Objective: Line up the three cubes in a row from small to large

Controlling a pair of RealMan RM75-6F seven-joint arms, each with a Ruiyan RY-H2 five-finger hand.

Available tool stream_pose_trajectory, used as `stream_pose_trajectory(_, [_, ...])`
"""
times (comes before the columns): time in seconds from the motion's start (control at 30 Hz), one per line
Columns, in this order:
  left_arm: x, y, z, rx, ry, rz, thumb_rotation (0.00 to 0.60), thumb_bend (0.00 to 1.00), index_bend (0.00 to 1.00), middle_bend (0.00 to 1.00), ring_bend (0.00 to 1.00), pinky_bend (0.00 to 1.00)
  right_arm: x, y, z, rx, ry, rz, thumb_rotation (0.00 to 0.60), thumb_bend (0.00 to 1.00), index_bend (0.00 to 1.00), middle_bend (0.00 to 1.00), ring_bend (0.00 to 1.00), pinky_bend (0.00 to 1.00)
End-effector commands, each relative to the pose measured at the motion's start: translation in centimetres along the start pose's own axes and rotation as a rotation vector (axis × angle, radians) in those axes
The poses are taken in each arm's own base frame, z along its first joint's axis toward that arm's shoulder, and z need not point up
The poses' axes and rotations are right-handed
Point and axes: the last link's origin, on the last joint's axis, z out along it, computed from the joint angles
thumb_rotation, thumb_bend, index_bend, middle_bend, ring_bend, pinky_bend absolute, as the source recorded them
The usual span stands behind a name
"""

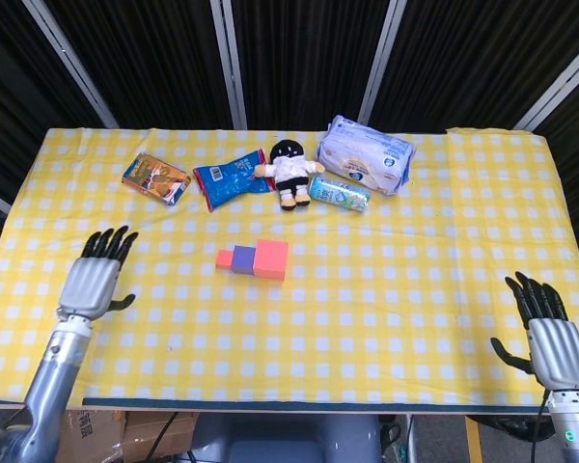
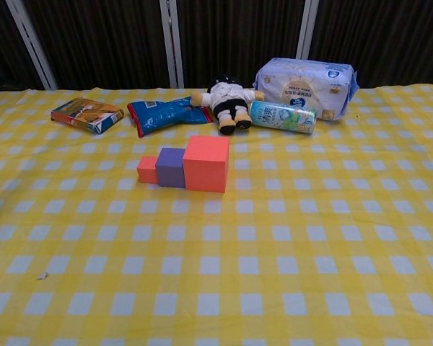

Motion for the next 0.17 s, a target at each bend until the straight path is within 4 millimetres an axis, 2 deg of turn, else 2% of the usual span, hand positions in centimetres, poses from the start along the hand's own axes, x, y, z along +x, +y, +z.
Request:
stream_pose_trajectory(0.03, [0.2,-4.4,-6.0,0.039,0.056,-0.007,0.6,0.19,0.0,0.0,0.0,0.0,-0.1,-0.1,0.1,-0.008,0.017,-0.016,0.6,0.34,0.0,0.0,0.0,0.0])
stream_pose_trajectory(0.17, [0.4,-6.7,-9.2,0.069,0.095,0.009,0.6,0.19,0.0,0.0,0.0,0.0,-0.4,-0.3,0.1,-0.013,0.027,-0.025,0.6,0.34,0.0,0.0,0.0,0.0])
